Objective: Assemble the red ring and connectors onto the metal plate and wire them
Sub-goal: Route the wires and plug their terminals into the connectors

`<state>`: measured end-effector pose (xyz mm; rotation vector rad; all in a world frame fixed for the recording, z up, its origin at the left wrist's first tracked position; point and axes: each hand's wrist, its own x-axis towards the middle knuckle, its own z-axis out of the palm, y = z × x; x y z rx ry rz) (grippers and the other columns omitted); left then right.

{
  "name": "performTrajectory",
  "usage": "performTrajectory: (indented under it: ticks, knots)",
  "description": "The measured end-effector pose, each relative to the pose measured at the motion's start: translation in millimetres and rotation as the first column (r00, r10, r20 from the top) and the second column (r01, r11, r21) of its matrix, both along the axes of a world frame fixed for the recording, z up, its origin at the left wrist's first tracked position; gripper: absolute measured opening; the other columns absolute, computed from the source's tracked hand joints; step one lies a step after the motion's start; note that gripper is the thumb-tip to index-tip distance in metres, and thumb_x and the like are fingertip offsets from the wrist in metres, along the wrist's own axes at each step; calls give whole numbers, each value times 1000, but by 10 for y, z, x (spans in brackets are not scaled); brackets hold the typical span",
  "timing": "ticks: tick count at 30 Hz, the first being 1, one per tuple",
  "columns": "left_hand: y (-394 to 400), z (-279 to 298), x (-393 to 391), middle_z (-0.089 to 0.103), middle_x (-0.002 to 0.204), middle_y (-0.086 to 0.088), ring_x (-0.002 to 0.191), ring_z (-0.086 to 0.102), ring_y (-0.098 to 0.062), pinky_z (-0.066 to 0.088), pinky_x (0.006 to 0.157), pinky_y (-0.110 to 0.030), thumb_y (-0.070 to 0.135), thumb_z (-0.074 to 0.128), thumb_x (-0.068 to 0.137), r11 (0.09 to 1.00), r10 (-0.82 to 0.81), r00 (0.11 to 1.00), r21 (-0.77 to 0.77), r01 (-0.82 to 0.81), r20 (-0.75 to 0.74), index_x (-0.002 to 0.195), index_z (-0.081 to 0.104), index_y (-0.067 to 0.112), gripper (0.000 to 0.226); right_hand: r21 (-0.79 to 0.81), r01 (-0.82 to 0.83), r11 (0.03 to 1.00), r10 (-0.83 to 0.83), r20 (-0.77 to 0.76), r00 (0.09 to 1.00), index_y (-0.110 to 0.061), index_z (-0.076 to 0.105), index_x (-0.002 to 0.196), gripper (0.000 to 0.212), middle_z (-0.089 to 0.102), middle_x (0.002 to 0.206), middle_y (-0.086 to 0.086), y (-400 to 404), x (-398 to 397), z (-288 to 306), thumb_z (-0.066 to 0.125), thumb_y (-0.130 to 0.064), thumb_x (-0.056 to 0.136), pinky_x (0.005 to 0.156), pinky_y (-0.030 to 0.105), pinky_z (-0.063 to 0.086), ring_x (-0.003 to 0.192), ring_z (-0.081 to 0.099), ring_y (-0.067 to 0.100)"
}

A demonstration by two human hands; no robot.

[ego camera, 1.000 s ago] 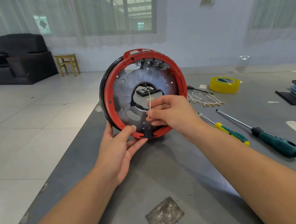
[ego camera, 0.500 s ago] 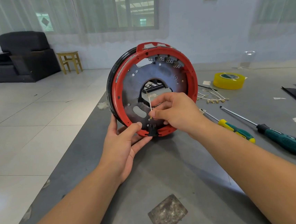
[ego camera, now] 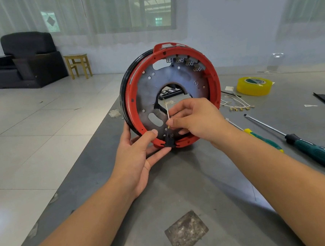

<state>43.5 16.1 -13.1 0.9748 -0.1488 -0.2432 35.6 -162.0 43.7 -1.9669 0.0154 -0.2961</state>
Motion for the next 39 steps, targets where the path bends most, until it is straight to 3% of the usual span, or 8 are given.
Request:
performTrajectory:
  ticks: [6,12,23,28,32,39]
  knots:
    - [1,0,2,71,130,-18,110,73,-44,65,78,-42,2,71,95,1000,1,1000,9,-1,13,140,57,41,62,4,-21,1000,21,-8,1000,-13,73,96,16,79,83,5,10,-19,12,82,-7,85,68,25,61,82,77,19]
    - [-1,13,0,67,134,-23,116,69,-47,65,81,-42,2,73,94,1000,12,1000,9,-12,3,138,59,39,59,-2,-46,999,45,-40,998,-6,73,100,17,79,84,8,33,-43,19,81,-3,85,69,23,62,68,72,8]
    - [-6,10,-2,72,126,-20,110,73,-43,65,79,-40,2,74,93,999,32,999,20,-32,16,120,66,44,51,-21,-37,999,36,-44,998,-9,74,98,16,79,81,5,20,-26,14,82,-4,84,66,20,60,68,73,7]
    - [-4,1,-3,73,124,-19,106,75,-38,65,79,-39,2,75,92,999,33,999,11,-34,31,113,71,45,47,-42,-35,999,34,-43,999,-11,74,96,16,79,82,5,16,-21,10,83,-5,83,71,25,63,70,74,12]
    - [-10,-12,17,72,124,-20,100,77,-34,65,79,-41,2,76,91,998,54,998,9,-55,30,128,65,40,54,-65,-31,997,29,-43,999,-11,74,96,17,79,81,4,27,-26,9,84,-6,83,66,20,60,69,74,10]
    - [-8,-20,22,72,125,-22,107,74,-42,65,80,-43,1,76,90,998,63,998,-17,-62,21,134,61,36,58,-128,-18,992,14,-30,999,-15,75,94,16,79,80,-1,37,-24,-6,84,-10,83,82,35,64,80,77,21]
